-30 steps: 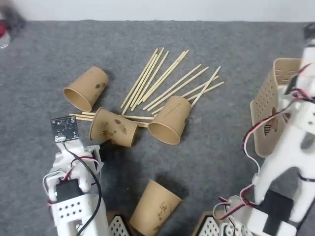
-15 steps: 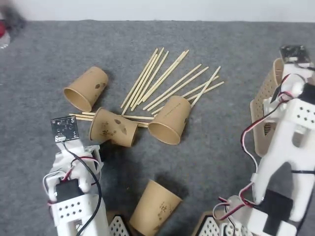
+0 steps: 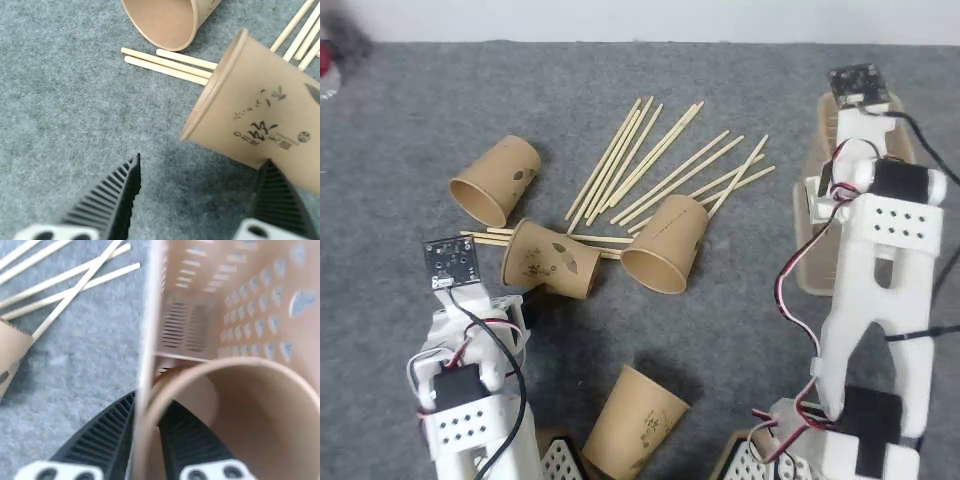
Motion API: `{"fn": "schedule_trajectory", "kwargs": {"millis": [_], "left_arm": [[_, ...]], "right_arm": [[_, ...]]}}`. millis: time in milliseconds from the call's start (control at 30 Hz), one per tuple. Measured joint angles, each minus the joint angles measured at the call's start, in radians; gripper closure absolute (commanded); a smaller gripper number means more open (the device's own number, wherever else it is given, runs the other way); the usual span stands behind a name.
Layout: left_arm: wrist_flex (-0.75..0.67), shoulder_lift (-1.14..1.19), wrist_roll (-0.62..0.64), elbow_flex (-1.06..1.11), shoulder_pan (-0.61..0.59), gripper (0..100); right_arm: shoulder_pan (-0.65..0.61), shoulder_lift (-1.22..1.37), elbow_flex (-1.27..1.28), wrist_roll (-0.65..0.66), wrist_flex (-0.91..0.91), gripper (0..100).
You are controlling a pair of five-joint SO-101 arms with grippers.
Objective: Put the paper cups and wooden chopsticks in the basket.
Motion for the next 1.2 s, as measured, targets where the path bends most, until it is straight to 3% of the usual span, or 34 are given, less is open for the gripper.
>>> {"fn": "schedule_trajectory", "kwargs": {"millis": [133,267,333,433,567,800,967,1200], "left_arm": [[0.0,0.0,0.0,0.0,0.0,65],[0.0,0.0,0.0,0.0,0.0,65],[0.0,0.0,0.0,0.0,0.0,65],[0.0,0.0,0.0,0.0,0.0,65],[0.0,0.0,0.0,0.0,0.0,65],[0.0,0.0,0.0,0.0,0.0,65],[0.0,0.0,0.0,0.0,0.0,65],[0.0,0.0,0.0,0.0,0.0,65]], "right_arm": [[0.0,0.0,0.0,-0.003,0.002,96.2],[-0.008,0.0,-0.014,-0.005,0.04,70.5],[-0.012,-0.009,-0.044,-0.005,0.068,63.9],[-0.014,-0.057,-0.091,-0.002,0.098,69.5],[-0.063,-0.138,-0.183,0.101,0.184,77.2],[-0.365,-0.296,-0.358,0.143,0.405,78.6],[-0.488,-0.264,-0.169,0.143,0.368,78.6],[-0.687,-0.25,0.172,0.143,0.121,77.6]]}}
